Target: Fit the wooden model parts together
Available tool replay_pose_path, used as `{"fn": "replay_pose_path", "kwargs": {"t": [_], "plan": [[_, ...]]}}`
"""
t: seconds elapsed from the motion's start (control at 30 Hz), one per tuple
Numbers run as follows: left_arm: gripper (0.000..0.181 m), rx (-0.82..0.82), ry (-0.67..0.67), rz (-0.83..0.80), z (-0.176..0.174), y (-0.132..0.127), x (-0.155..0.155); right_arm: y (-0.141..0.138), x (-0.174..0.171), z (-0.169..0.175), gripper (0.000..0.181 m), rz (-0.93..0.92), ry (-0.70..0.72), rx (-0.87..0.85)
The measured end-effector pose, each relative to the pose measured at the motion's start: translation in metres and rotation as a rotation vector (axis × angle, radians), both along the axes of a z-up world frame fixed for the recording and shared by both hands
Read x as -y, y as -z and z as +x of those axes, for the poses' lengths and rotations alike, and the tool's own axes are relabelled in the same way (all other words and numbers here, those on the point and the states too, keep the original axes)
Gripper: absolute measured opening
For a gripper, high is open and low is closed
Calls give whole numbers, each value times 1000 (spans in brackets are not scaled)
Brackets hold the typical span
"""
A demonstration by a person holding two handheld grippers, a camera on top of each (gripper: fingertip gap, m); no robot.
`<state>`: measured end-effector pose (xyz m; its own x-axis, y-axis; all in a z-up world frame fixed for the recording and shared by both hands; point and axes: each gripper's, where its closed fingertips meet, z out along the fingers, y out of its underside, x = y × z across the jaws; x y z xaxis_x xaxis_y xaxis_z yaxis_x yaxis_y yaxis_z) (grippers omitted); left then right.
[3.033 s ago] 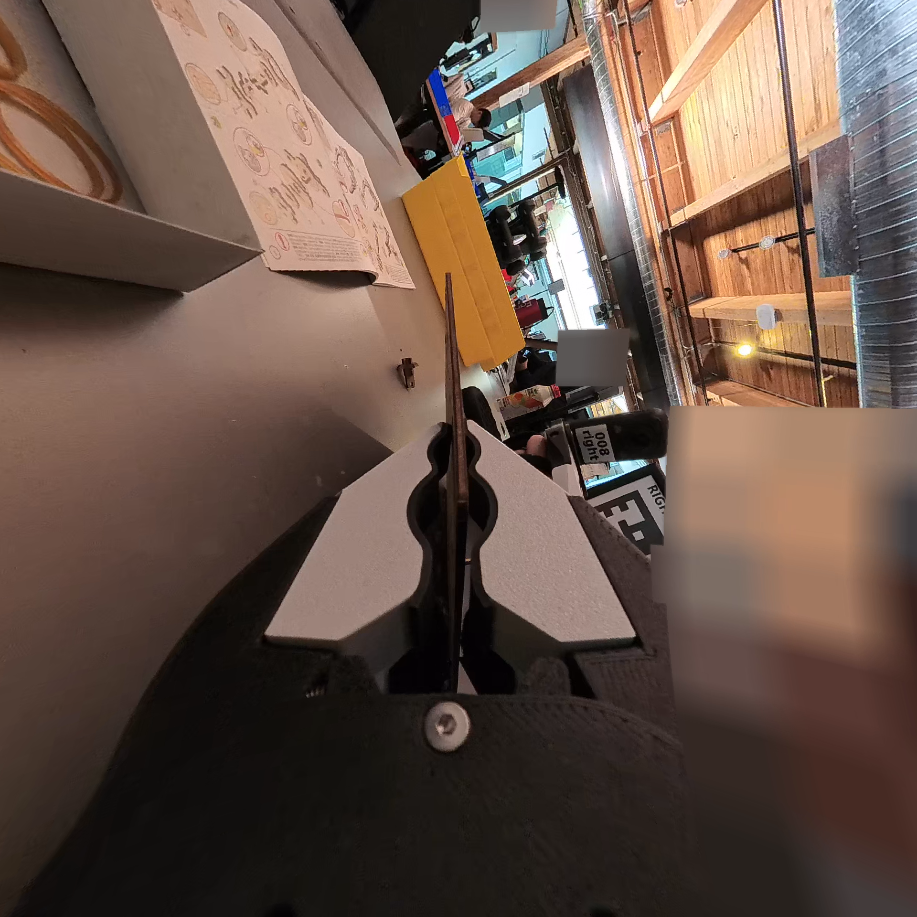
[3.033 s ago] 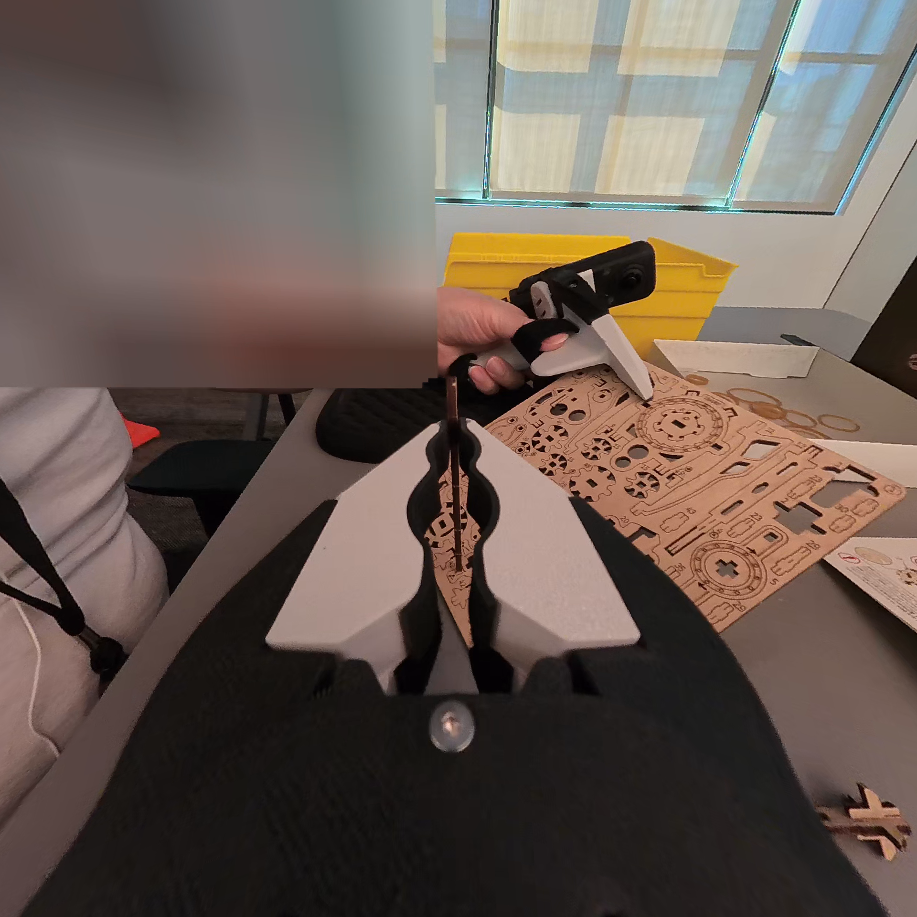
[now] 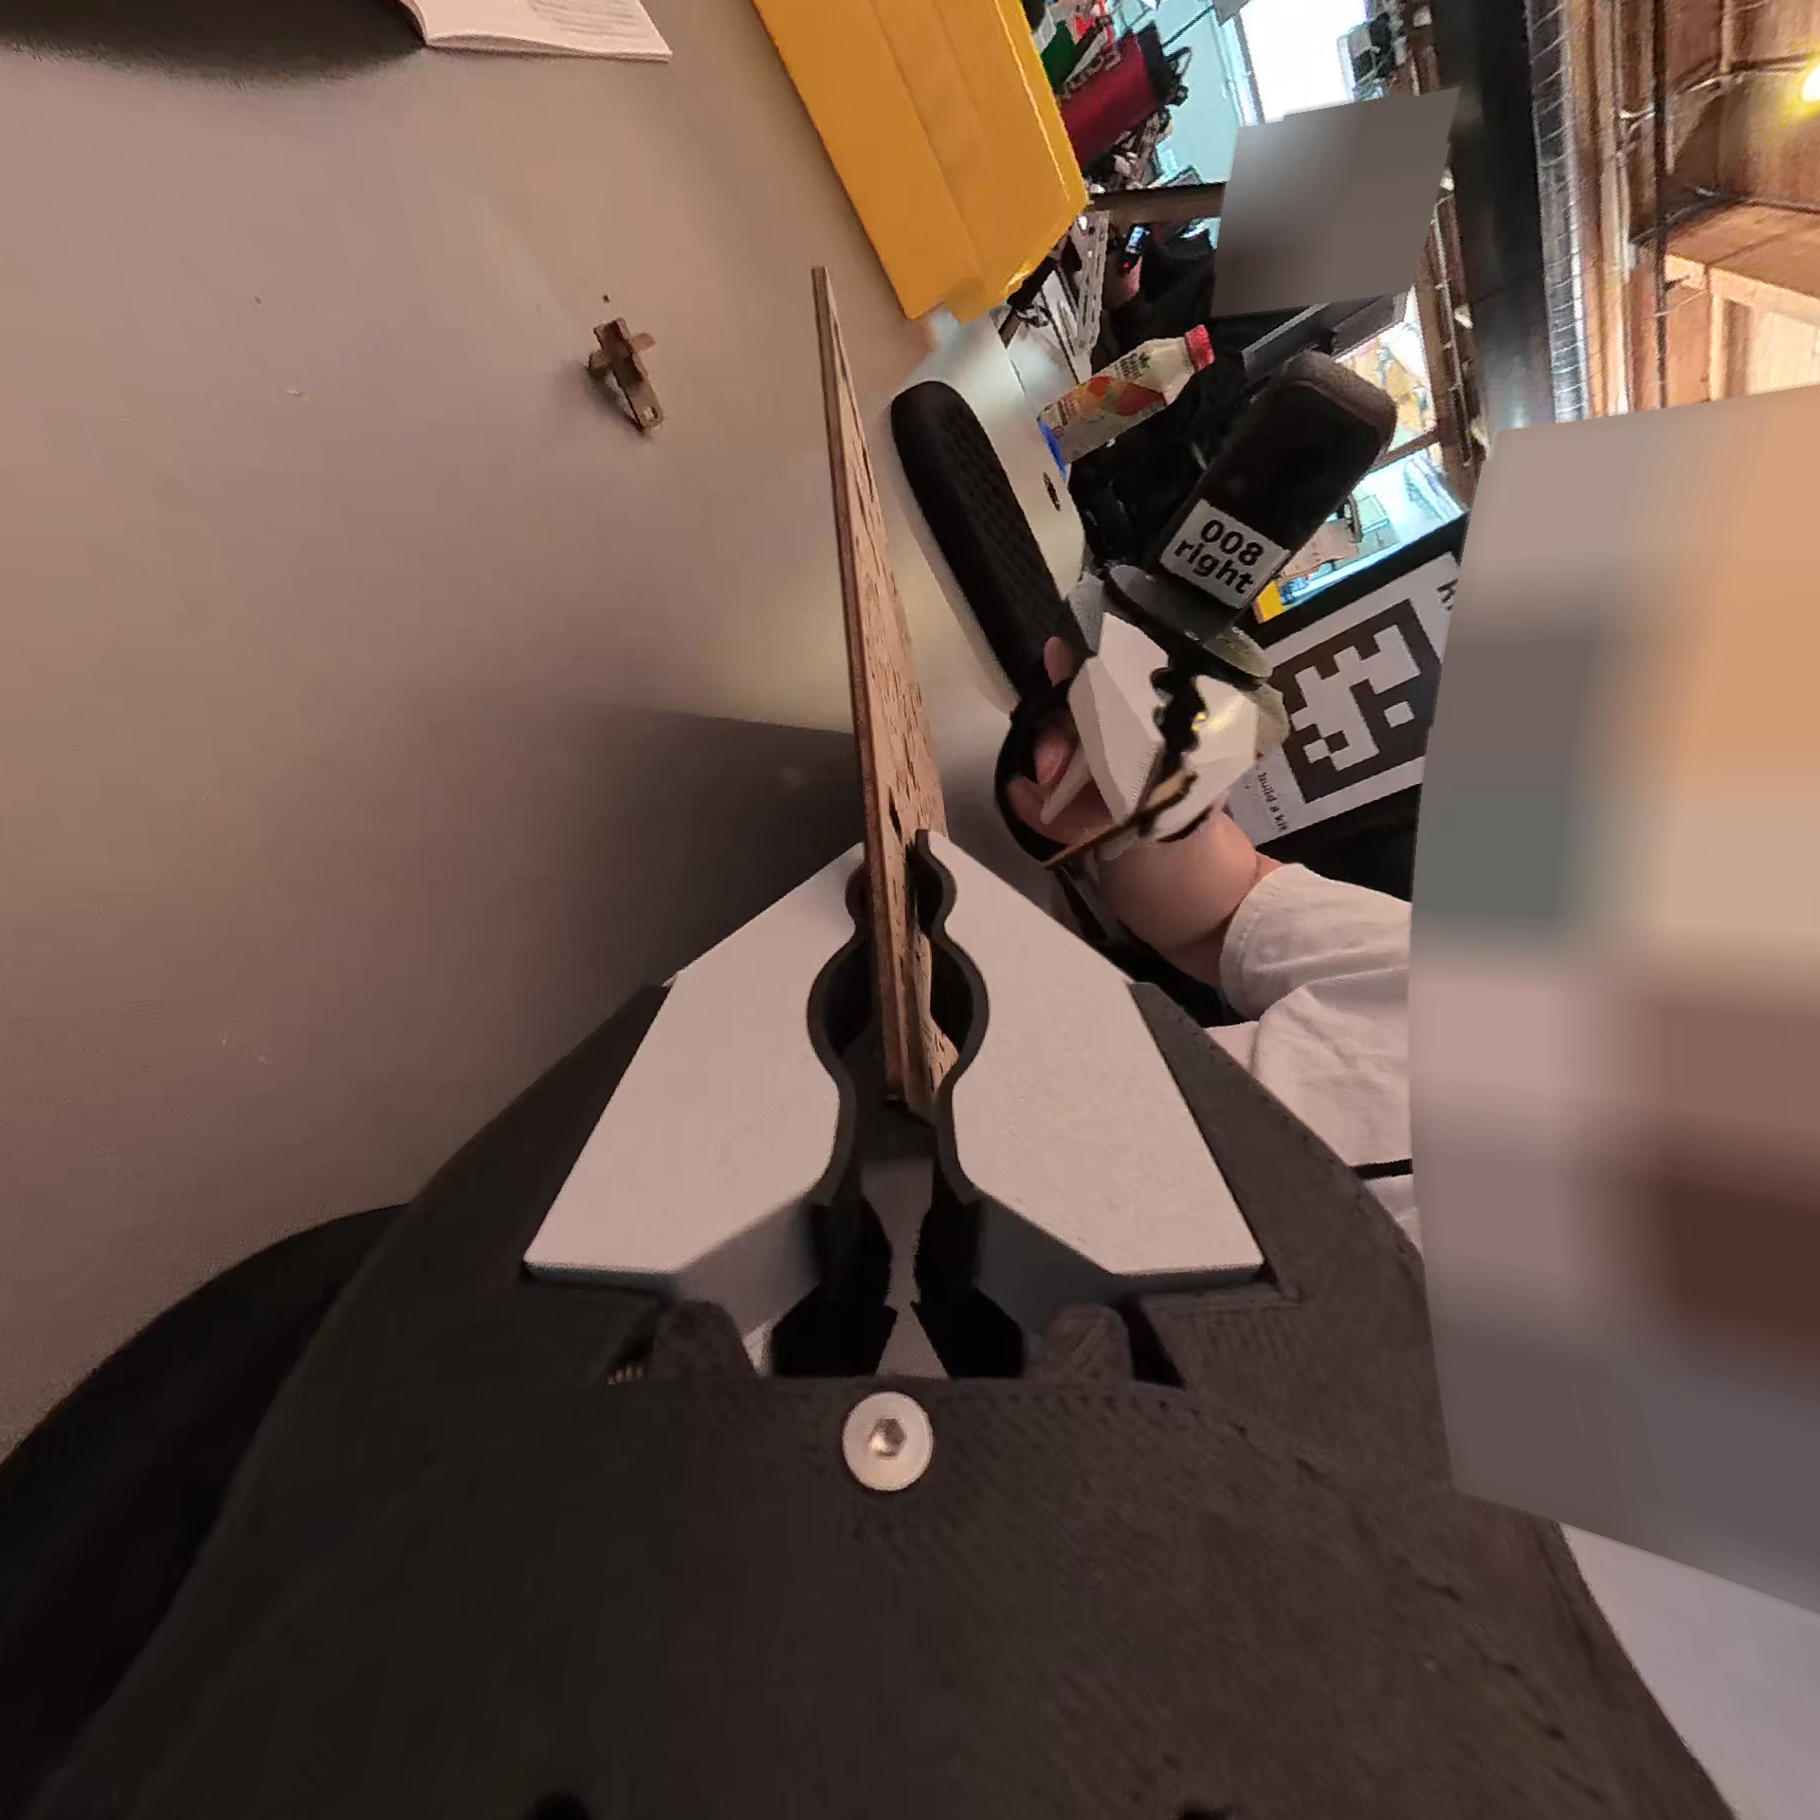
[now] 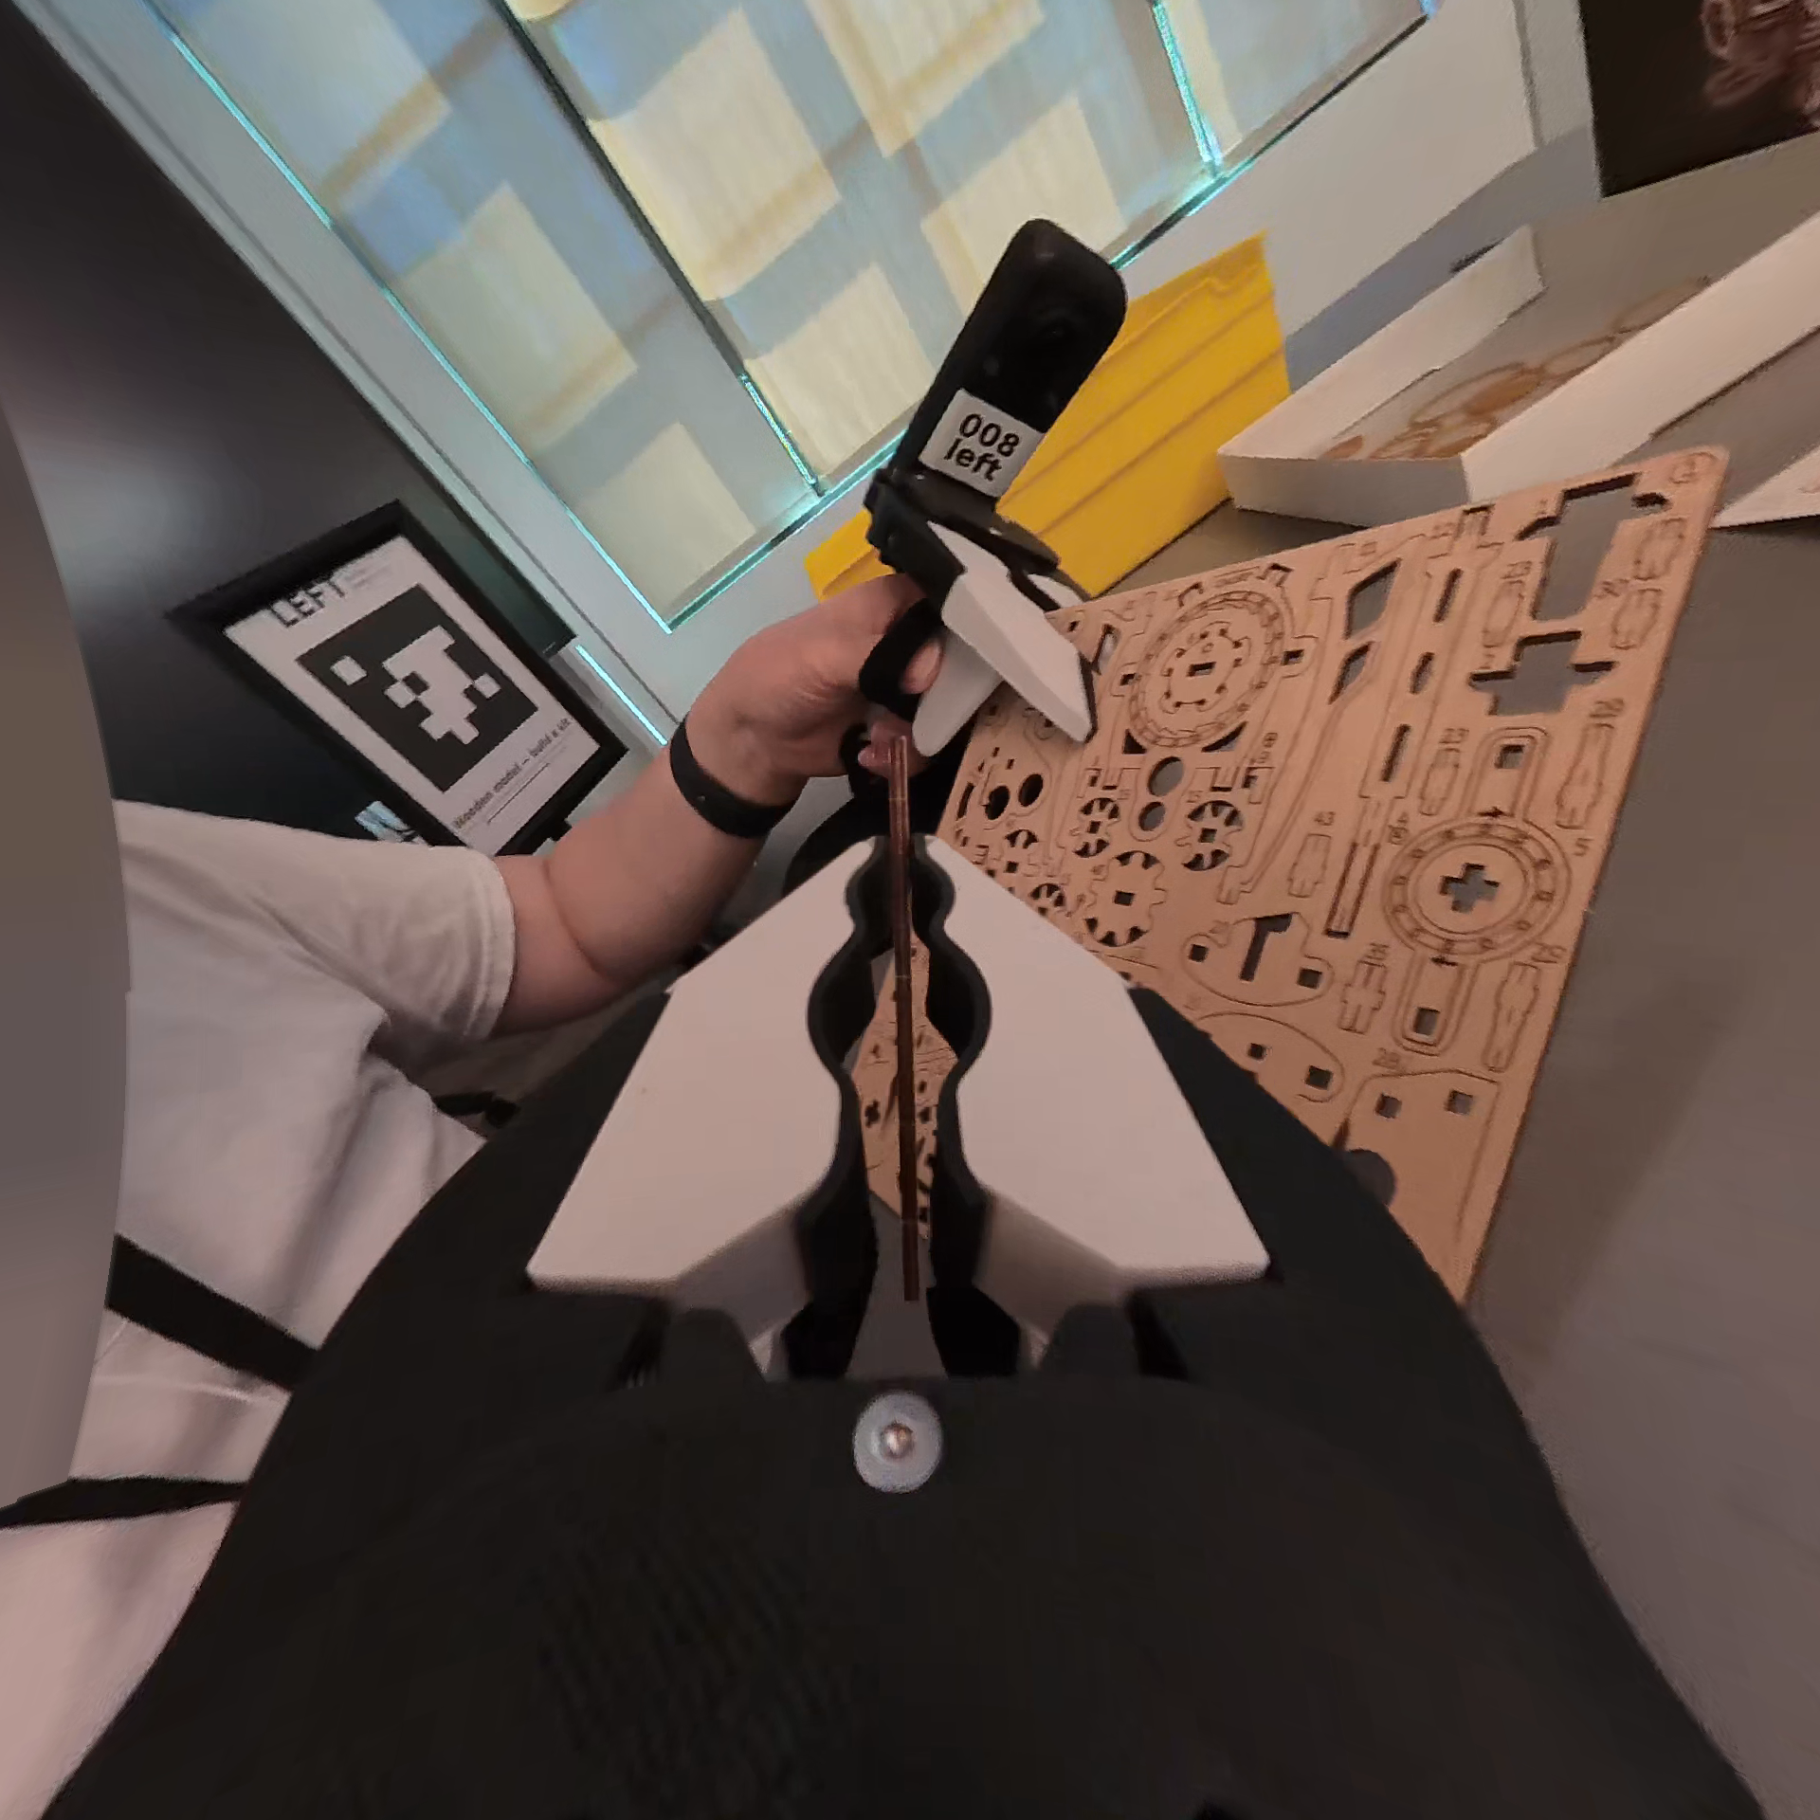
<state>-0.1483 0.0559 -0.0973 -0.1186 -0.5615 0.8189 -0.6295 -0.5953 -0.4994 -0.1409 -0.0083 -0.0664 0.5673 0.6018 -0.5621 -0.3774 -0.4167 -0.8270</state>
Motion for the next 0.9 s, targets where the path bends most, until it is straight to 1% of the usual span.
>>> {"fn": "replay_pose_path", "kwargs": {"t": [0.07,0.13,0.23,0.3,0.37,0.5,0.6,0.73,0.9], "plan": [[1,4,12,-25,0,0,1,2,-4,4,2,2,29,13],[1,-3,28,-35,0,2,4,9,-3,2,2,-44,0,51],[1,30,48,-45,1,-2,9,22,-5,-1,2,-101,-35,185],[2,57,62,-39,2,-5,12,24,-11,-2,2,-100,-41,263],[5,89,66,-55,2,-10,14,24,-19,-4,2,-124,-55,296],[15,183,69,-133,2,-25,15,21,-33,-8,2,-190,-86,260],[23,227,83,-120,-1,-30,17,16,-39,-14,1,-228,-113,192],[15,236,79,-88,-1,-29,17,13,-43,-23,1,-279,-163,107],[9,209,68,-51,-1,-21,15,16,-46,-24,2,-323,-180,80]]}}
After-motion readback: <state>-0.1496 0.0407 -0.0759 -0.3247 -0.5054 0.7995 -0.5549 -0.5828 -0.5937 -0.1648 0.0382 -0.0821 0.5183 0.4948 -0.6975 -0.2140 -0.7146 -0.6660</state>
